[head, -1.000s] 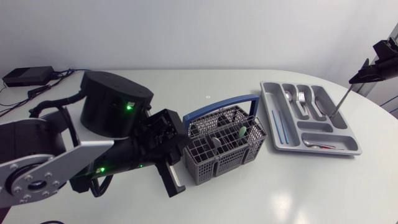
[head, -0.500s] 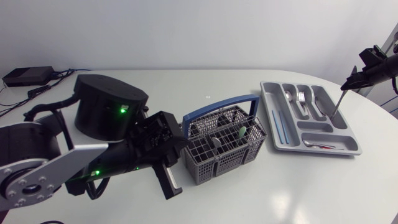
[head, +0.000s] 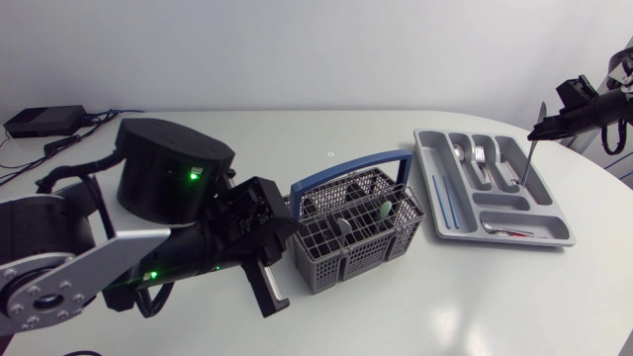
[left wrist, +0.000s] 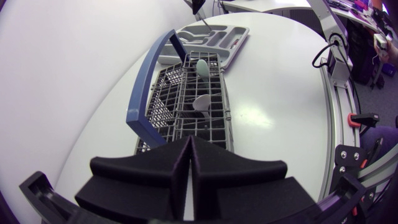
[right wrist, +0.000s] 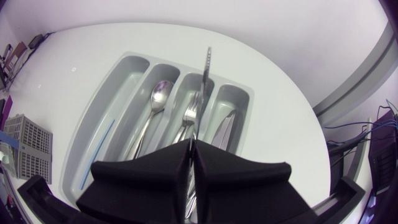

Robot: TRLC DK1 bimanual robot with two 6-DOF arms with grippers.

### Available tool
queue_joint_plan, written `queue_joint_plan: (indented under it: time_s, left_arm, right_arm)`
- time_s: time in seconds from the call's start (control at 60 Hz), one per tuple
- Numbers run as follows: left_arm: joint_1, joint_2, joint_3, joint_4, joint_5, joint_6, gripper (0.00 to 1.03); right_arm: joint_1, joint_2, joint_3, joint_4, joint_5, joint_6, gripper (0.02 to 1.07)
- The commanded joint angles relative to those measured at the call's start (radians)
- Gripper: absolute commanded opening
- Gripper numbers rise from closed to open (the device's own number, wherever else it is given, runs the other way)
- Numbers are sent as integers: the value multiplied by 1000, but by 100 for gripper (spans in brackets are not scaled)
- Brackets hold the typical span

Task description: Unload the cutlery basket into the drawer organizer.

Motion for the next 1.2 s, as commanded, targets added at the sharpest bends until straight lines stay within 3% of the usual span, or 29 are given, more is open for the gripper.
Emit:
queue_joint_plan:
  time_s: [0.0, 0.683, 0.767, 0.85, 0.917, 1.017, 1.183]
  left_arm:
    - [-1, -13, -6, 1, 8, 0, 8]
    - [-4, -22, -9, -4, 8, -6, 8]
    - [-6, -22, -9, -4, 8, -6, 8]
    - [-6, -22, -9, -4, 8, -8, 8]
    - [-6, -25, -7, -7, 8, -8, 8]
    - [-4, -33, -4, -11, 8, -8, 8]
    - [-3, -48, -6, -21, 7, -9, 8]
  right_arm:
    - [-7, 65, -76, 11, 57, -10, 15]
    - [-14, 80, -132, 118, 77, 32, 16]
    - [-17, 87, -122, 120, 85, 39, 29]
    - [-17, 85, -122, 124, 87, 41, 56]
    - [-19, 70, -133, 138, 88, 45, 72]
    - [-17, -4, -191, 187, 82, 52, 84]
    - [12, -220, -382, 270, 16, 52, 85]
